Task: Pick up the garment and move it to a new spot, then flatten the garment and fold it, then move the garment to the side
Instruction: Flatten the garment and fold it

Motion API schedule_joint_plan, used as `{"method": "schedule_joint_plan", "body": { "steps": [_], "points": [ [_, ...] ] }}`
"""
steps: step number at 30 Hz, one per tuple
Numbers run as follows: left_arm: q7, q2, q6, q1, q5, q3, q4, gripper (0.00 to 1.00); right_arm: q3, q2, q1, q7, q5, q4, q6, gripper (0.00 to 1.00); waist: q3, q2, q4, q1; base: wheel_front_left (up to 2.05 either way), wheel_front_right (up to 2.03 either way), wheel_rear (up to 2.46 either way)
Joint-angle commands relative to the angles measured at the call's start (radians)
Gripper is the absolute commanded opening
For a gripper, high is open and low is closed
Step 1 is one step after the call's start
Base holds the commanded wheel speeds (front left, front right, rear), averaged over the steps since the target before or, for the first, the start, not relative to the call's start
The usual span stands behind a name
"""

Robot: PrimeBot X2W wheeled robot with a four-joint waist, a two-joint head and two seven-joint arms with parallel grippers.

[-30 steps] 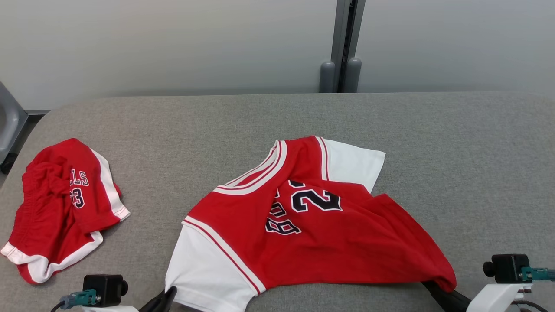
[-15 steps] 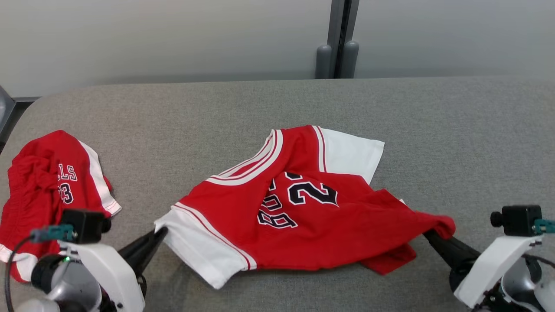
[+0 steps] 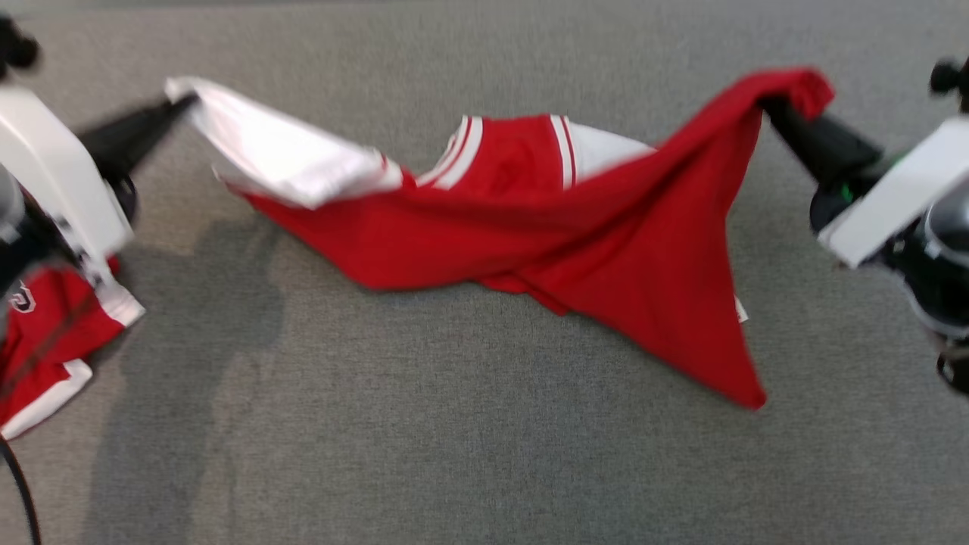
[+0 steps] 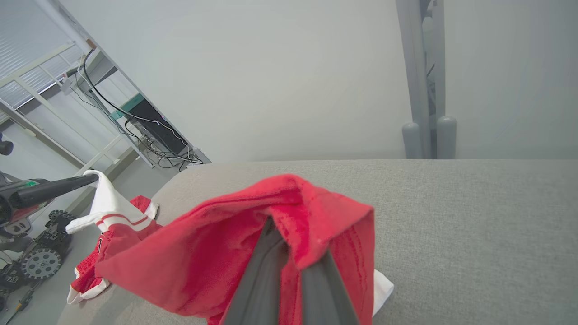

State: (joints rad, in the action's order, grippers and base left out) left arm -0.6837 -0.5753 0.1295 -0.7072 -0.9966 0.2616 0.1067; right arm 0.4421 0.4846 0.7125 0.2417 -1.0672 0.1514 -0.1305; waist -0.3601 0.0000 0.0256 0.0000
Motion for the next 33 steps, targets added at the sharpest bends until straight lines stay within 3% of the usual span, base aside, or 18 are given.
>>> {"method": "schedule_joint_plan", "body": {
  "steps": [1, 12, 20, 28, 33],
  "points": [
    [-0.003, -0.011, 0.002, -0.073, -0.014, 0.004, 0.029, 0.0, 0.007, 0.008, 0.063, 0.011, -0.014, 0.014, -0.001, 0.0, -0.104, 0.0, 0.013, 0.0, 0.0, 0.0, 0.0],
    [0.069, -0.039, 0.002, -0.643, 0.038, 0.095, 0.328, 0.0, 0.069, -0.011, 0.584, 0.018, -0.004, 0.182, -0.001, 0.0, -0.3, 0.0, 0.006, 0.0, 0.0, 0.0, 0.0],
    [0.241, -0.024, 0.002, -0.98, 0.11, 0.169, 0.483, 0.0, 0.08, -0.014, 0.915, -0.049, 0.034, 0.325, -0.001, 0.0, -0.376, 0.0, -0.019, 0.0, 0.0, 0.0, 0.0],
    [0.481, 0.012, 0.002, -1.14, 0.133, 0.224, 0.577, 0.0, 0.117, -0.015, 1.072, -0.25, 0.092, 0.378, 0.0, 0.0, -0.371, 0.0, -0.029, 0.0, 0.0, 0.0, 0.0],
    [0.465, -0.011, 0.001, -1.104, 0.074, 0.341, 0.584, 0.0, 0.207, -0.001, 1.024, -0.252, 0.038, 0.401, 0.0, 0.0, -0.354, 0.0, -0.029, 0.0, 0.0, 0.0, 0.0]
  ]
}}
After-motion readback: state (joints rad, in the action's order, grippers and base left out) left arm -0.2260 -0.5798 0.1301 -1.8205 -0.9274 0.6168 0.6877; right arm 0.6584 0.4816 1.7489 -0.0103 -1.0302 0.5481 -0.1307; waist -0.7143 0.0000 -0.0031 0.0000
